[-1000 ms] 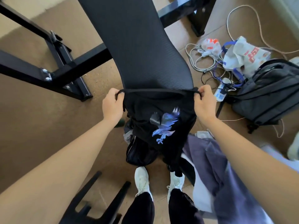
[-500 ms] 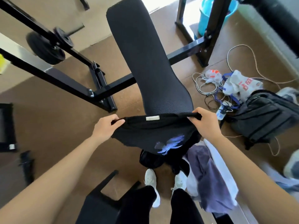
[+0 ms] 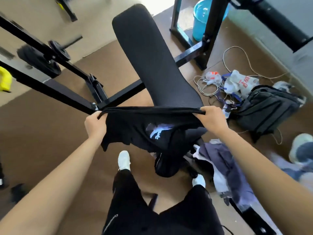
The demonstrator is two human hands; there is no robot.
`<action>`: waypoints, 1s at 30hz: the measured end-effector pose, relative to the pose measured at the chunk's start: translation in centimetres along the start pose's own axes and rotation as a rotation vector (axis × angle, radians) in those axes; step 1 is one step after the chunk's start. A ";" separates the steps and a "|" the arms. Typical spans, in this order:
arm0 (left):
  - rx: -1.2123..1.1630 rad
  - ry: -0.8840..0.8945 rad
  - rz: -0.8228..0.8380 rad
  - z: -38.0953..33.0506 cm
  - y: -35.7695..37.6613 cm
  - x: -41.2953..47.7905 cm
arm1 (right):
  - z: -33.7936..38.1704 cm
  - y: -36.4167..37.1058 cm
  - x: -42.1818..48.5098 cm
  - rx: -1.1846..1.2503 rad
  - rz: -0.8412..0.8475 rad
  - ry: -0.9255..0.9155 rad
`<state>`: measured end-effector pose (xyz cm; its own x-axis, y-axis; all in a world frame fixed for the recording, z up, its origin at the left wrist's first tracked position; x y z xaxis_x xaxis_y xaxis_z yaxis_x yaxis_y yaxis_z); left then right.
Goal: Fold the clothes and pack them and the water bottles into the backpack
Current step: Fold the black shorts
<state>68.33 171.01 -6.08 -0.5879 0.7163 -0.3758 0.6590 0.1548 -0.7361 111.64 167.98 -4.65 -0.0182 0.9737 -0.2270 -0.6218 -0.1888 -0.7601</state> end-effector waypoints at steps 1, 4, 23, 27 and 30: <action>-0.098 -0.066 0.055 0.4 0.5 1.5 | 0.3 1.2 -0.8 0.029 -0.040 0.039; -0.161 -0.168 0.271 1.6 2.3 5.9 | 2.4 5.0 -4.1 0.097 -0.167 0.235; 0.007 0.421 0.318 -0.1 -6.6 6.2 | 12.1 6.1 -14.7 0.373 -0.620 0.588; -0.063 0.433 0.351 0.4 -7.4 2.7 | 14.2 7.5 -17.4 0.466 -0.568 0.485; 0.238 0.513 0.515 2.6 -7.6 2.6 | 14.8 10.2 -19.9 0.380 -0.147 0.551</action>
<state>60.57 169.96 -2.90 0.0957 0.8937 -0.4383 0.6381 -0.3930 -0.6621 94.04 148.60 1.16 0.4261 0.7597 -0.4913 -0.8207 0.0961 -0.5633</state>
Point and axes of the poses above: each hand's wrist, its own x-axis towards the middle knuckle, its own y-axis out of the palm, z = x × y, the point moved 3 cm from there along x, towards the middle knuckle, and after that the axes turned 12 degrees about -y, right-handed, at the moved point
